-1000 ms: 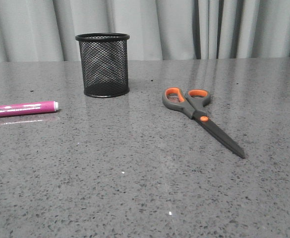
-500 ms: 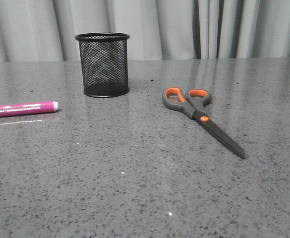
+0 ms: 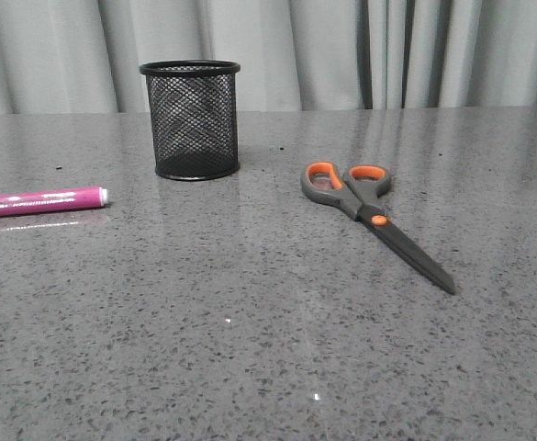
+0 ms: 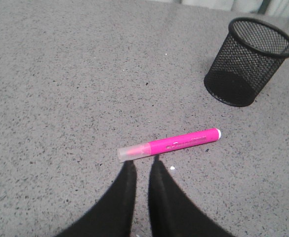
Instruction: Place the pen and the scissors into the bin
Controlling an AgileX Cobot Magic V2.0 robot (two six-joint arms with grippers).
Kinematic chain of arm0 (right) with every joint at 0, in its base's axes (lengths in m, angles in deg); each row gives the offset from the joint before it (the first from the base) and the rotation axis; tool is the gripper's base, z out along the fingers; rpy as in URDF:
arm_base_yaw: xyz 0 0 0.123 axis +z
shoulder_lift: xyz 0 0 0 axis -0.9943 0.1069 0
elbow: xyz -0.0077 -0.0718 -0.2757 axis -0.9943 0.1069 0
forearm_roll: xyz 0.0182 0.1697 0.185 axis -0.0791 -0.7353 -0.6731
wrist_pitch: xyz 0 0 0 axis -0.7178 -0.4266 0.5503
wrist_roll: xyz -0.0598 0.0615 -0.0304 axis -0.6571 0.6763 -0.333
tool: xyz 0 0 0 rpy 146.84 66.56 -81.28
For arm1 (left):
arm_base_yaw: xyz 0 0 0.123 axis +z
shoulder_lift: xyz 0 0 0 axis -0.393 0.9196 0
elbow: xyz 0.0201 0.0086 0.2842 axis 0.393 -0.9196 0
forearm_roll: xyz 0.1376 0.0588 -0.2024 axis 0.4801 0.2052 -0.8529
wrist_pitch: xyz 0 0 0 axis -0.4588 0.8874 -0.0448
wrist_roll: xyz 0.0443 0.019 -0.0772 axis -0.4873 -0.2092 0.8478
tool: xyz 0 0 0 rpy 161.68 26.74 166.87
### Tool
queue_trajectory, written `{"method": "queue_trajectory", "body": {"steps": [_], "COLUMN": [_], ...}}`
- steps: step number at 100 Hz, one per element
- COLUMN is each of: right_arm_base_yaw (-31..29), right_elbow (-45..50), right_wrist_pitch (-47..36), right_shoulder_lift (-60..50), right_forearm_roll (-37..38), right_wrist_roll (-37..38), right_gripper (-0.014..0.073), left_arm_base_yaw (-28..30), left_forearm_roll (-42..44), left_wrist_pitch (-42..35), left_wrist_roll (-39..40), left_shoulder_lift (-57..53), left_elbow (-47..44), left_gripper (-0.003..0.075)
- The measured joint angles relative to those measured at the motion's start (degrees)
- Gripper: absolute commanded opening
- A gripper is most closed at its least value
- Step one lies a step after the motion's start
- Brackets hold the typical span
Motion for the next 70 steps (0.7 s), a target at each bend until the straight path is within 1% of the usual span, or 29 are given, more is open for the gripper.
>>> {"method": "queue_trajectory", "body": {"steps": [3, 9, 14, 23, 35, 43, 70], "right_arm_base_yaw": [0.0, 0.0, 0.0, 0.0, 0.0, 0.0, 0.0], "right_elbow": [-0.32, -0.46, -0.56, -0.56, -0.56, -0.56, -0.56], "right_wrist_pitch": [0.0, 0.0, -0.45, -0.77, -0.83, -0.83, -0.83], "right_shoulder_lift": [0.11, 0.31, 0.31, 0.31, 0.31, 0.31, 0.31], "right_forearm_roll": [0.0, 0.0, 0.0, 0.0, 0.0, 0.0, 0.0], "right_wrist_roll": [-0.05, -0.14, -0.14, -0.14, -0.43, -0.99, -3.1], "right_gripper": [0.0322, 0.0372, 0.0376, 0.0371, 0.0371, 0.0371, 0.0371], "left_arm_base_yaw": [0.0, 0.0, 0.0, 0.0, 0.0, 0.0, -0.63], "left_forearm_roll": [-0.55, -1.6, -2.65, -5.14, -8.82, -10.85, -11.96], "left_wrist_pitch": [0.11, 0.11, 0.11, 0.39, 2.59, 4.83, 18.01], "left_wrist_roll": [-1.08, -2.46, -3.73, -8.01, -17.81, -24.86, -45.97], "left_shoulder_lift": [0.87, 2.78, 4.23, 7.08, 11.88, 16.13, 36.02], "left_elbow": [0.36, 1.02, 1.55, 2.81, 5.98, 8.74, 21.58], "left_gripper": [0.0278, 0.0391, 0.0429, 0.0417, 0.037, 0.0358, 0.0358]}}
